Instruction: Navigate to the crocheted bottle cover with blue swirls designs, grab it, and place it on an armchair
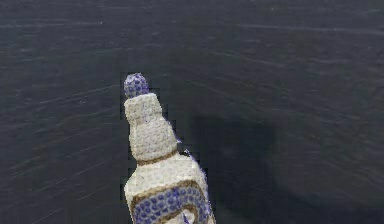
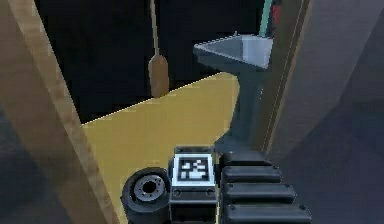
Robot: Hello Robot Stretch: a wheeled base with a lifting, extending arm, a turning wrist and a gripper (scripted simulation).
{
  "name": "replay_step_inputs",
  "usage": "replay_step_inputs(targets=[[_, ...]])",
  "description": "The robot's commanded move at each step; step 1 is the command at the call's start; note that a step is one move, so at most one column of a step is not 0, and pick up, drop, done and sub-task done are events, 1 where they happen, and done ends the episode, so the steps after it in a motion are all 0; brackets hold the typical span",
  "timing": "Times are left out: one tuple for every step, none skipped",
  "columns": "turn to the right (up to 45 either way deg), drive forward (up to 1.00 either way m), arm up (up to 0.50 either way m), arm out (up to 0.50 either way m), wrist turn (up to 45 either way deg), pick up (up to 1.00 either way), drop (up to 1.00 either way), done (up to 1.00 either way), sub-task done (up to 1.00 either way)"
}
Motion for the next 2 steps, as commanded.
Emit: replay_step_inputs(targets=[[-45.0, 0.00, 0.00, 0.00, 0.0, 0.00, 0.00, 0.00, 0.00], [-3.0, 0.00, 0.00, 0.00, 0.0, 0.00, 0.00, 0.00, 0.00]])
